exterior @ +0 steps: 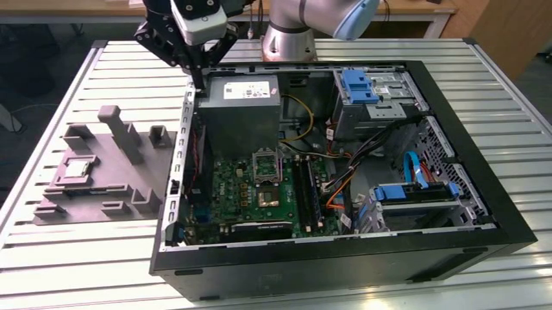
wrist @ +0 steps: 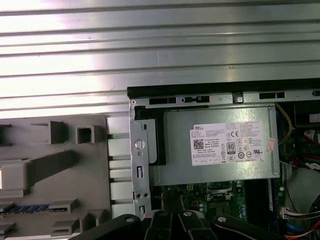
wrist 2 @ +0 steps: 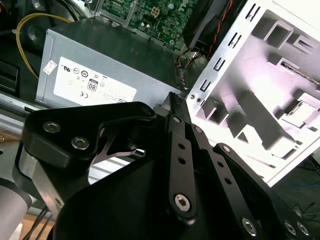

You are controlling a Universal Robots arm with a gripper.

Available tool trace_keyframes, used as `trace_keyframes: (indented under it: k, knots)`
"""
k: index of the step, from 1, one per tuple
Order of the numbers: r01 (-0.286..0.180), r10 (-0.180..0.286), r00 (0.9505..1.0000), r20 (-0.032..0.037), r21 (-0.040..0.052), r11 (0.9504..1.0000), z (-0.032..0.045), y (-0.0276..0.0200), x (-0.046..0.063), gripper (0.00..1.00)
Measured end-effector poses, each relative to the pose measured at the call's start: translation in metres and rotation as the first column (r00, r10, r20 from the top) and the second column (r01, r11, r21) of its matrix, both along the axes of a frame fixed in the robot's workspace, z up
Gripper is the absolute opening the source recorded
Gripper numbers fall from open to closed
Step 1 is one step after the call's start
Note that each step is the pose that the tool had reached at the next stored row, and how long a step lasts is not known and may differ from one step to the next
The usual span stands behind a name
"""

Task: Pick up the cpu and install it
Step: 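Reach for the cpu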

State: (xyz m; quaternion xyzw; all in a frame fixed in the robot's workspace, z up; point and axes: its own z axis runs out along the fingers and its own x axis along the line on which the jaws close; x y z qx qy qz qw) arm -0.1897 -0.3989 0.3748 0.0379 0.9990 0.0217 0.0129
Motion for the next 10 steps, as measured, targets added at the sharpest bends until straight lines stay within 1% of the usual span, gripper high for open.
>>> trace_keyframes:
  k: [10]
  knots:
    - [0.000, 0.000, 1.0000, -0.0001, -0.0001, 1.0000, -0.0014, 0.0000, -0.0029, 0.11]
